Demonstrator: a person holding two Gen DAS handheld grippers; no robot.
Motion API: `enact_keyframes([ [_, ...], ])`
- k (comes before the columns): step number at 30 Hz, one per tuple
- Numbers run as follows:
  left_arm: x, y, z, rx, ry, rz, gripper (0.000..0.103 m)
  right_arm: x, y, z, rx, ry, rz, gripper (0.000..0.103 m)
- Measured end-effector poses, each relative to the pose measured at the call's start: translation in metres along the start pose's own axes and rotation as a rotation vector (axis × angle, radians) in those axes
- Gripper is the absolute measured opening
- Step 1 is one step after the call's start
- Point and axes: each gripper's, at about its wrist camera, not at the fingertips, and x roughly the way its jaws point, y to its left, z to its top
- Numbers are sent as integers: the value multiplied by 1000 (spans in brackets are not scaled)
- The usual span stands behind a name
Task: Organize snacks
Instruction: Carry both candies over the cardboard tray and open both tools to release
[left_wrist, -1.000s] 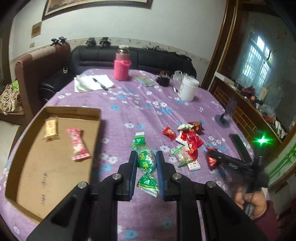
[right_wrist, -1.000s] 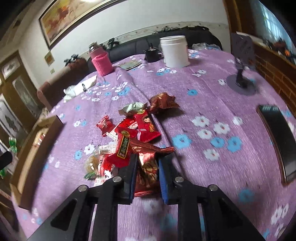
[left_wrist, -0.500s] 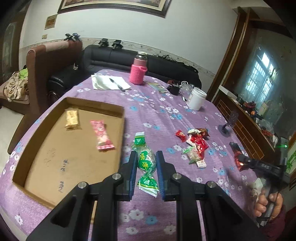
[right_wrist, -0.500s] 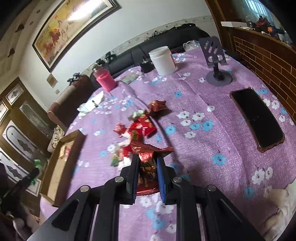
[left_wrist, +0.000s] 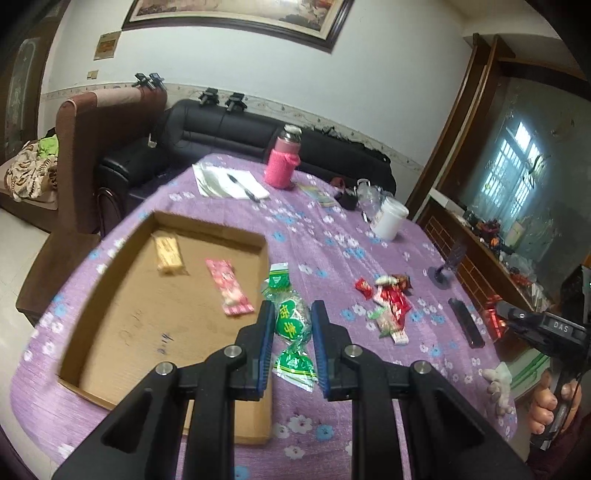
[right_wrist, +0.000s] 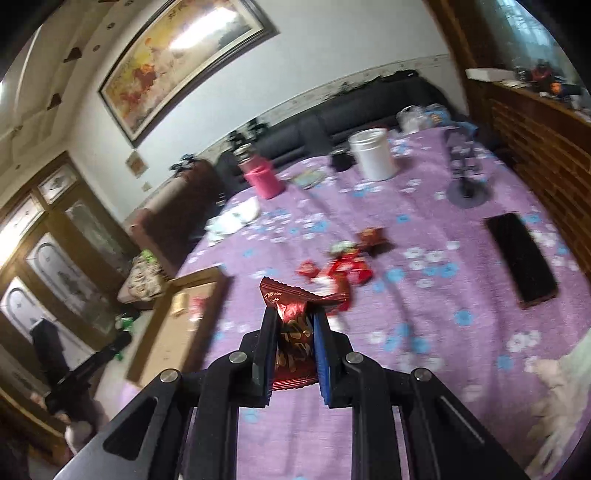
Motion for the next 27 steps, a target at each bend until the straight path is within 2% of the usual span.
enact_keyframes([
  [3, -10, 17, 17, -10, -17, 18, 20, 23, 30, 12, -11, 42, 118, 20],
  [6, -7, 38, 34, -8, -16, 78, 20, 55, 61, 22, -24, 86, 203, 20],
  [11, 29, 82, 51, -35, 52, 157, 20, 132, 113, 30, -65, 197, 259, 20],
  [19, 111, 134, 46, -100, 206, 228, 20, 275, 165, 3, -105, 398, 242, 20],
  [24, 136, 151, 45, -121, 233, 254, 21, 327, 173, -14, -122, 456, 205, 21],
  [27, 140, 156, 45, -147, 233, 243, 40, 347, 174, -20, -131, 470, 192, 21],
])
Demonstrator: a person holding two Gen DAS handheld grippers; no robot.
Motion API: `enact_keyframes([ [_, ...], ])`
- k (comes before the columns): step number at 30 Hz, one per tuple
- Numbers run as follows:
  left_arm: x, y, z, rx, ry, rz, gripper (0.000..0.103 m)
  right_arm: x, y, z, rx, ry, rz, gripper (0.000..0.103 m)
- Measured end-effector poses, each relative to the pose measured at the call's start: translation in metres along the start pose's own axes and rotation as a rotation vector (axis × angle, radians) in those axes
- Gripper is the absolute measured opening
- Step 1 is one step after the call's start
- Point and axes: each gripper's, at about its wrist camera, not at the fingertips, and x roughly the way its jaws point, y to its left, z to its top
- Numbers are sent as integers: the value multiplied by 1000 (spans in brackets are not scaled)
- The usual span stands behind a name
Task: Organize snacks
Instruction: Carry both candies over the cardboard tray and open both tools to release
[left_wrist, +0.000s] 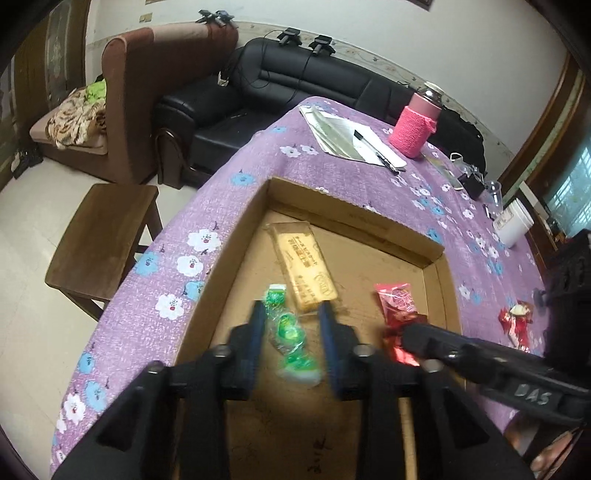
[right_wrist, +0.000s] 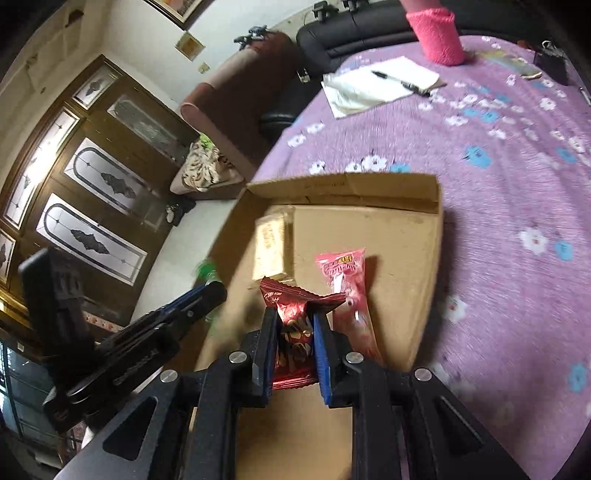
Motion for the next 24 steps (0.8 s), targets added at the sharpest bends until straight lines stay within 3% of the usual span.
enact_keyframes([
  [1, -1, 1, 0, -5, -4, -4, 46, 4, 1, 2, -9, 2, -12, 22],
  [5, -14, -3, -1, 6, -37, 1, 46, -1, 1, 5, -14, -20, -13, 22],
  [10, -60, -30, -13, 64, -129, 11, 49, -48, -2, -5, -15, -100, -11, 22],
  [12, -80, -47, -21, 109, -184, 3, 61, -77, -5, -19, -38, -140, -53, 22],
  [14, -100, -71, -32, 151, -256, -17, 81, -109, -12, -40, -50, -186, -104, 22],
  [18, -123, -120, -51, 227, -356, -85, 86, -177, -41, -87, -17, -273, -197, 24],
  [20, -127, -146, -60, 260, -381, -110, 86, -210, -61, -112, 16, -313, -252, 30],
  [24, -137, -191, -75, 305, -451, -106, 91, -269, -98, -159, 99, -385, -360, 31],
])
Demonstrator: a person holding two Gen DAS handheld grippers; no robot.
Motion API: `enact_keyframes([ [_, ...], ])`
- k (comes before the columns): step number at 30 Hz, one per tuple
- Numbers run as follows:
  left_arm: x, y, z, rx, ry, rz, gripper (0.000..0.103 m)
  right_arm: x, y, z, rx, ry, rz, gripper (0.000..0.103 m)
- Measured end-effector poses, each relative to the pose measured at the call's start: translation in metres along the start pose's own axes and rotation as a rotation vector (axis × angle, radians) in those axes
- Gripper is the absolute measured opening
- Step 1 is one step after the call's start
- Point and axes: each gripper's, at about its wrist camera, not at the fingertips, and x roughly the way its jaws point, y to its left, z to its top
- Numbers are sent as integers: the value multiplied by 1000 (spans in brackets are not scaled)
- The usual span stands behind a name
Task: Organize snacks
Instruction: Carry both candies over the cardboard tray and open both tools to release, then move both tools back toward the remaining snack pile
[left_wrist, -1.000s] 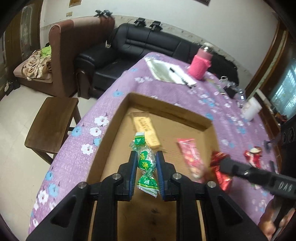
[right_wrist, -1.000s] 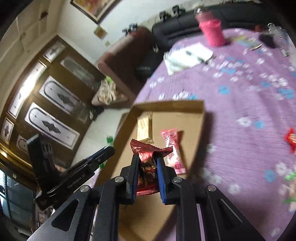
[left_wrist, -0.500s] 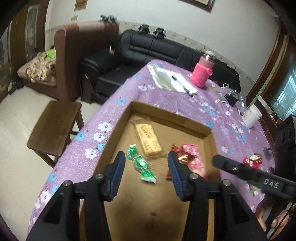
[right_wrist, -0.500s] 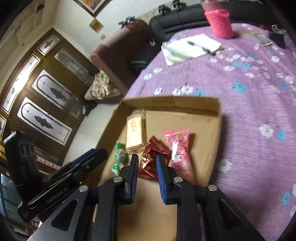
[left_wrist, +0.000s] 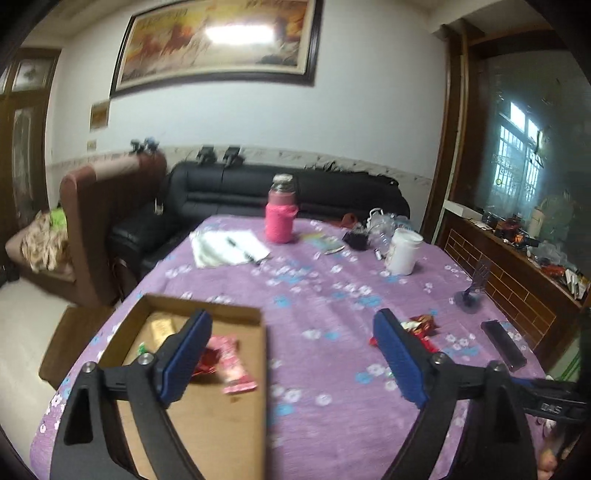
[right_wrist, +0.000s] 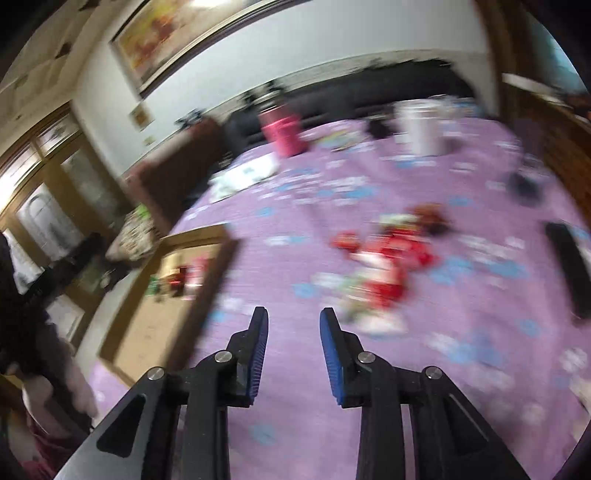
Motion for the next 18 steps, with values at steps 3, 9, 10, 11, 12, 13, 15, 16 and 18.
enact_keyframes([
  [3, -6, -32, 5, 37, -52, 5, 94, -35, -36, -13, 66, -31, -36, 31],
  [9, -8, -80, 8, 94, -89, -37, 99, -66, -71, -23, 116, -72, -91, 31],
  [10, -6, -84, 8, 98, -81, -40, 99, -67, -74, -24, 120, -72, -91, 31],
  [11, -3, -86, 6, 106, -68, -42, 99, -67, -77, -26, 125, -70, -91, 31],
  [12, -2, -86, 3, 112, -56, -40, 99, -65, -78, -27, 130, -66, -91, 31],
  [13, 1, -85, 1, 113, -43, -31, 99, -62, -79, -28, 136, -62, -87, 31],
  [15, 3, -75, -3, 102, -9, -22, 99, -51, -80, -31, 151, -36, -68, 31],
  [16, 3, -68, -5, 93, 3, -19, 99, -45, -79, -32, 151, -23, -65, 31],
  [18, 0, -49, -10, 69, 31, 6, 99, -30, -75, -33, 144, 8, -54, 31],
])
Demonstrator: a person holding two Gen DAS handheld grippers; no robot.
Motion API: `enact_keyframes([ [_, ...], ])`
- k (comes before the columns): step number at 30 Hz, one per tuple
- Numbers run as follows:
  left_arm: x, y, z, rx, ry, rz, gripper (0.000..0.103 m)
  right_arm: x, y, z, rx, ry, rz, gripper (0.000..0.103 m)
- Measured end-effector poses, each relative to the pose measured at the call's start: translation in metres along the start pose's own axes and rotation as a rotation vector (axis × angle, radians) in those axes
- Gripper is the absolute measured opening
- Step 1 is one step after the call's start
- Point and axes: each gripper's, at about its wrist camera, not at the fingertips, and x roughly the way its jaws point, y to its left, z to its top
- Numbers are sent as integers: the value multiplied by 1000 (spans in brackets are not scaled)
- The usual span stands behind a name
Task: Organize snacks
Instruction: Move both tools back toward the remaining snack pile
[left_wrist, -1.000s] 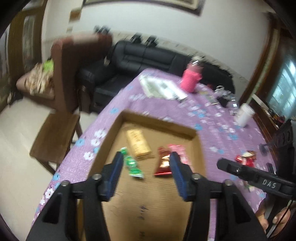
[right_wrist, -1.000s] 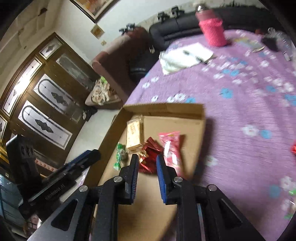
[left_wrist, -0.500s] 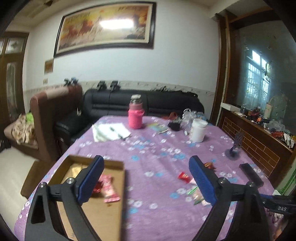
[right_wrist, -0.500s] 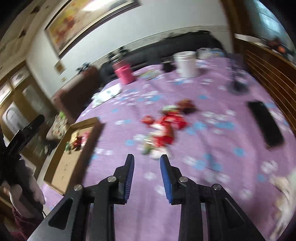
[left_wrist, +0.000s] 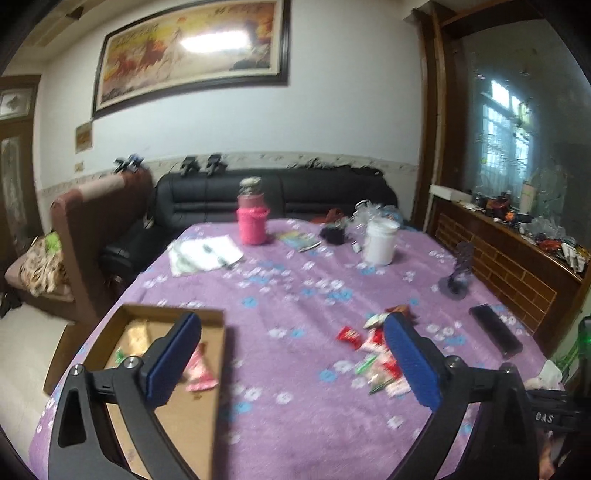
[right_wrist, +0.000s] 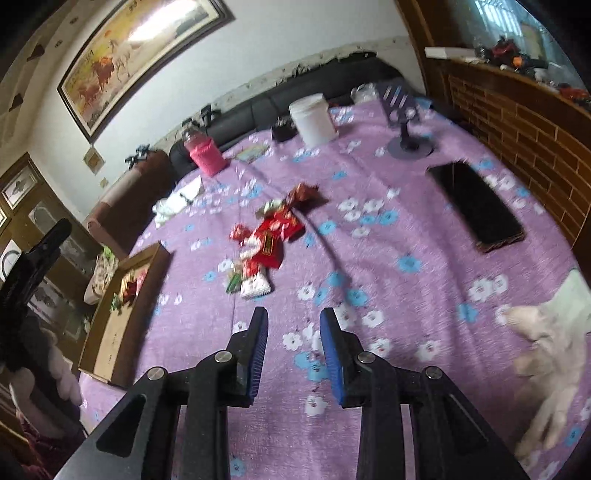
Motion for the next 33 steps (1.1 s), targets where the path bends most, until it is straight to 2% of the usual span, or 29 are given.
enact_keyframes([
  [4, -13, 36, -13, -56, 30, 51, 99, 21, 7, 5, 25, 31, 54, 31],
  [7, -23, 57, -23, -55, 49, 136, 99, 32, 18, 12, 6, 34, 87, 31],
  [9, -24, 66, -27, -74, 69, 165, 99, 40, 27, 15, -11, 47, 97, 31],
  [12, -17, 72, -31, -117, 121, 149, 99, 50, 39, 16, -31, 78, 100, 31],
  [14, -11, 69, -33, -124, 156, 107, 99, 51, 44, 14, -68, 86, 83, 31],
  [17, -2, 53, -37, -79, 198, 32, 99, 50, 43, 10, -150, 73, 24, 31],
  [20, 1, 36, -40, -33, 197, -6, 97, 64, 34, 15, -179, 111, -44, 31],
  [23, 4, 30, -43, -47, 201, -35, 84, 80, 28, 28, -156, 123, -29, 31],
  [27, 12, 35, -44, -113, 233, -55, 83, 113, 25, 49, -106, 139, -12, 31],
  [30, 13, 41, -42, -132, 233, -33, 83, 138, 29, 53, -76, 177, -14, 28],
  [31, 13, 42, -41, -129, 233, -25, 83, 143, 34, 52, -92, 184, 0, 25],
  [33, 14, 43, -41, -119, 233, -8, 83, 144, 51, 47, -156, 201, 85, 25],
])
